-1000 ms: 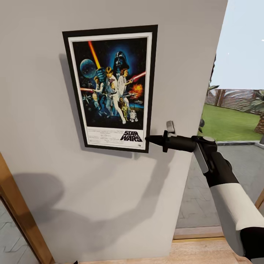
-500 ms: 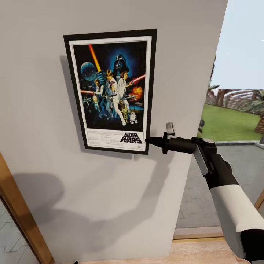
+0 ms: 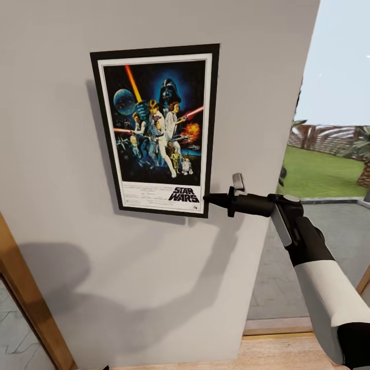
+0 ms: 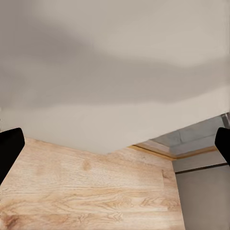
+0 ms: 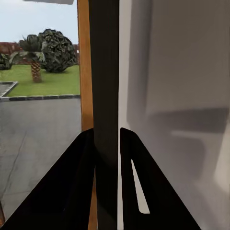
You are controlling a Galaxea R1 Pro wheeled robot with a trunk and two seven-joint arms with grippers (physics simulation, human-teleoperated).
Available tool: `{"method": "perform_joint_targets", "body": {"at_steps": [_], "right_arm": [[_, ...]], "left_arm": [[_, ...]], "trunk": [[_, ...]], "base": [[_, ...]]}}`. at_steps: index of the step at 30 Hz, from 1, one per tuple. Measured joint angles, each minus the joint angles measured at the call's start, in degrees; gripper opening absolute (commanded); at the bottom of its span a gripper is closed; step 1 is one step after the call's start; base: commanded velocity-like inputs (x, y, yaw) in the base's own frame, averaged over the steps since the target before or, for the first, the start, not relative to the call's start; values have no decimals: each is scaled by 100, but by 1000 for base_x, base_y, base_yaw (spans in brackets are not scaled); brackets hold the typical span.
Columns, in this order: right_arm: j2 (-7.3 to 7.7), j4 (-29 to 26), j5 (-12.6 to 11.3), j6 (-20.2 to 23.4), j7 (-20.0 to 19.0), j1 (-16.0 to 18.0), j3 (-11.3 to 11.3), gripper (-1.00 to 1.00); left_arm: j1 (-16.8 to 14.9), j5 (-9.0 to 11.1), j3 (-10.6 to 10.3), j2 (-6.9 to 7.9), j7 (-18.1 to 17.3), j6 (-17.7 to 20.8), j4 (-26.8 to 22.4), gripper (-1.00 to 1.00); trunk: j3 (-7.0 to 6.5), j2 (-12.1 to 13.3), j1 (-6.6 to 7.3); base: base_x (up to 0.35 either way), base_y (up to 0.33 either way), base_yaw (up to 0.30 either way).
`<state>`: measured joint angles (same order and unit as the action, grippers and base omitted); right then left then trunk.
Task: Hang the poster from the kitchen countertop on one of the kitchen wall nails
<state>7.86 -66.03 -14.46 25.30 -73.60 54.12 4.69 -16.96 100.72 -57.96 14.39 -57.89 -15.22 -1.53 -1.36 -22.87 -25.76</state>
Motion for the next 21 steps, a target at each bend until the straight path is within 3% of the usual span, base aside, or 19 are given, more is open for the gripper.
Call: {"method": "perform_joint_targets", "body": {"at_steps": [21], "right_arm": [[0, 0, 1, 0, 8, 0, 0, -100]], "left_arm": [[0, 1, 0, 4, -1, -3, -1, 100]], "trunk": [[0, 0, 0]], "base": [[0, 50, 0]]}}
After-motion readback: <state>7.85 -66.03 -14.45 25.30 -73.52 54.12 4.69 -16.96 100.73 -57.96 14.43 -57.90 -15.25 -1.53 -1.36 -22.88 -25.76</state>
